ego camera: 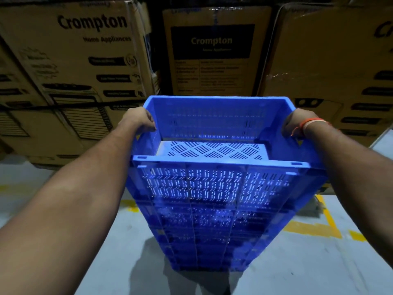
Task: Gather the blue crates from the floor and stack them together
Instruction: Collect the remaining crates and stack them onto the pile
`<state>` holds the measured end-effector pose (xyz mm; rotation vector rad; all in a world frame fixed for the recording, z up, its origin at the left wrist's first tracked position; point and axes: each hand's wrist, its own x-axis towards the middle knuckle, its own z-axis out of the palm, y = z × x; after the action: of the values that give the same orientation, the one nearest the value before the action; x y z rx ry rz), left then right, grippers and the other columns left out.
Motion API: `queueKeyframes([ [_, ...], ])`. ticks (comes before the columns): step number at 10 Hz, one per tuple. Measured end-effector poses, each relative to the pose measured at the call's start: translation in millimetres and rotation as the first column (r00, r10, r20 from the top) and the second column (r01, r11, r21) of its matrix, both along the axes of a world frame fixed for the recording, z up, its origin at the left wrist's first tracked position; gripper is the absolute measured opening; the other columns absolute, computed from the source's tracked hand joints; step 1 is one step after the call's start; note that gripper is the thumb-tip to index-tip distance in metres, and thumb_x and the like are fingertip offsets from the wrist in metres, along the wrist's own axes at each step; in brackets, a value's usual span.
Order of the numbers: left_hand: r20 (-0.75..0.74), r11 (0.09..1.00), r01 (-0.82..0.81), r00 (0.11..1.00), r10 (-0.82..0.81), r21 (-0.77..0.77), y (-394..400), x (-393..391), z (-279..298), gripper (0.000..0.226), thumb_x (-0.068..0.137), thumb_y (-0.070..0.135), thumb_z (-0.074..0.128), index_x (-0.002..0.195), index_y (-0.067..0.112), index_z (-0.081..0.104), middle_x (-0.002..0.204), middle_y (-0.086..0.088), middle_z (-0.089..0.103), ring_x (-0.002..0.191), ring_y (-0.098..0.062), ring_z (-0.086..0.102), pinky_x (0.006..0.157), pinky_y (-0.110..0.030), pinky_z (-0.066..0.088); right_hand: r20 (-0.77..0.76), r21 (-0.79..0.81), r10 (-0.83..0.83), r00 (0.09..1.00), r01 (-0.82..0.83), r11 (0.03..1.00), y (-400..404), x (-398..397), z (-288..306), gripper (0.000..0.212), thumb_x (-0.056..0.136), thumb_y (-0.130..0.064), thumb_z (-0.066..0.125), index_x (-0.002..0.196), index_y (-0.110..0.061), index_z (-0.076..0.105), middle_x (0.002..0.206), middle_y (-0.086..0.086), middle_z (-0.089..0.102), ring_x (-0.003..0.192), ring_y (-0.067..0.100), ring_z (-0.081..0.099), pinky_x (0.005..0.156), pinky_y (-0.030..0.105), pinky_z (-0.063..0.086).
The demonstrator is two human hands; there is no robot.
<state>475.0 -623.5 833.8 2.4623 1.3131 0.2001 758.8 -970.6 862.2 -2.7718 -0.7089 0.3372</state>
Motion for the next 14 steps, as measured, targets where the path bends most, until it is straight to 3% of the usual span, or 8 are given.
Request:
queueKeyframes([
  [1, 0.003, 1.000, 0.012, 1.000, -0.012, 0.004, 0.6, 2.7, 1.2, 0.012, 0.063, 0.026, 0.080, 0.069, 0.017, 0.074, 0.072, -0.002, 0.074, 0.072, -0.023, 0.072, 0.074, -0.038, 0.063, -0.002, 0.049, -0.013, 1.000, 0.013, 0.999, -3.6, 12.3, -4.2, 0.023, 0.077, 0.000, 0.067, 0.098, 0.006, 0.071, 0.101, 0.023, 0.071, 0.095, 0.037, 0.067, 0.089, 0.049, 0.054],
  [2, -0.004, 1.000, 0.020, 1.000, -0.020, 0.011, 2.5, 4.1, 0.4, 0.013, 0.063, 0.026, 0.080, 0.067, 0.016, 0.073, 0.071, -0.003, 0.073, 0.073, -0.024, 0.072, 0.074, -0.039, 0.063, 0.099, -0.016, -0.035, 0.994, 0.036, 0.999, -6.9, 12.7, -10.5, 0.013, 0.065, -0.014, 0.073, 0.077, -0.012, 0.075, 0.076, 0.009, 0.073, 0.069, 0.026, 0.070, 0.068, 0.034, 0.060],
  [3, 0.002, 1.000, 0.015, 1.000, -0.015, 0.004, 3.7, 2.2, -2.4, 0.013, 0.061, 0.026, 0.080, 0.066, 0.017, 0.073, 0.069, -0.001, 0.073, 0.072, -0.024, 0.071, 0.072, -0.038, 0.062, 0.084, -0.025, -0.039, 0.996, 0.041, 0.999, -7.6, 5.5, -8.1, 0.012, 0.064, -0.017, 0.074, 0.075, -0.016, 0.076, 0.074, 0.002, 0.073, 0.065, 0.021, 0.068, 0.064, 0.029, 0.057],
  [8, -0.047, 0.999, 0.031, 0.998, -0.029, 0.030, 3.2, 1.1, -1.6, 0.016, 0.059, 0.033, 0.077, 0.066, 0.020, 0.072, 0.068, 0.002, 0.071, 0.064, -0.019, 0.069, 0.055, -0.025, 0.053, 0.040, -0.040, -0.058, 0.998, 0.059, 0.997, -4.4, 11.1, -7.5, 0.009, 0.063, -0.015, 0.078, 0.071, -0.019, 0.076, 0.077, 0.004, 0.073, 0.064, 0.020, 0.067, 0.055, 0.024, 0.049],
  [9, -0.054, 0.999, 0.043, 0.998, -0.042, 0.005, 6.4, 0.8, 0.9, 0.013, 0.062, 0.030, 0.077, 0.068, 0.018, 0.074, 0.071, 0.001, 0.073, 0.070, -0.020, 0.070, 0.064, -0.029, 0.059, 0.058, -0.044, -0.076, 0.995, 0.079, 0.996, -2.7, 11.8, -9.9, 0.011, 0.060, -0.019, 0.077, 0.070, -0.019, 0.076, 0.074, 0.004, 0.073, 0.062, 0.022, 0.067, 0.055, 0.024, 0.050],
  [11, -0.087, 0.999, 0.039, 0.996, -0.036, 0.029, 2.4, 0.3, 0.0, 0.017, 0.058, 0.034, 0.076, 0.068, 0.020, 0.073, 0.073, 0.002, 0.071, 0.070, -0.019, 0.068, 0.057, -0.025, 0.053, 0.056, -0.037, -0.074, 0.996, 0.076, 0.996, -4.2, 13.7, -13.1, 0.008, 0.065, -0.016, 0.078, 0.071, -0.021, 0.076, 0.076, 0.000, 0.072, 0.068, 0.018, 0.066, 0.057, 0.026, 0.050],
  [13, -0.067, 0.995, 0.097, 0.993, -0.096, 0.007, 8.1, -0.6, 0.7, 0.020, 0.065, 0.034, 0.080, 0.073, 0.017, 0.074, 0.082, -0.001, 0.075, 0.083, -0.023, 0.071, 0.080, -0.035, 0.060, 0.093, -0.099, -0.033, 0.995, 0.042, 0.994, -4.2, 15.5, -15.2, 0.009, 0.065, -0.015, 0.077, 0.070, -0.022, 0.075, 0.079, 0.002, 0.072, 0.070, 0.020, 0.066, 0.061, 0.026, 0.046],
  [14, -0.056, 0.993, 0.118, 0.991, -0.117, 0.004, 10.5, -0.3, -1.6, 0.021, 0.065, 0.035, 0.080, 0.074, 0.017, 0.074, 0.083, -0.003, 0.075, 0.085, -0.025, 0.071, 0.080, -0.036, 0.059, 0.103, -0.099, -0.012, 0.995, 0.022, 0.995, -6.0, 20.5, -18.6, 0.011, 0.065, -0.014, 0.078, 0.070, -0.023, 0.075, 0.080, 0.005, 0.074, 0.070, 0.021, 0.067, 0.061, 0.024, 0.046],
])
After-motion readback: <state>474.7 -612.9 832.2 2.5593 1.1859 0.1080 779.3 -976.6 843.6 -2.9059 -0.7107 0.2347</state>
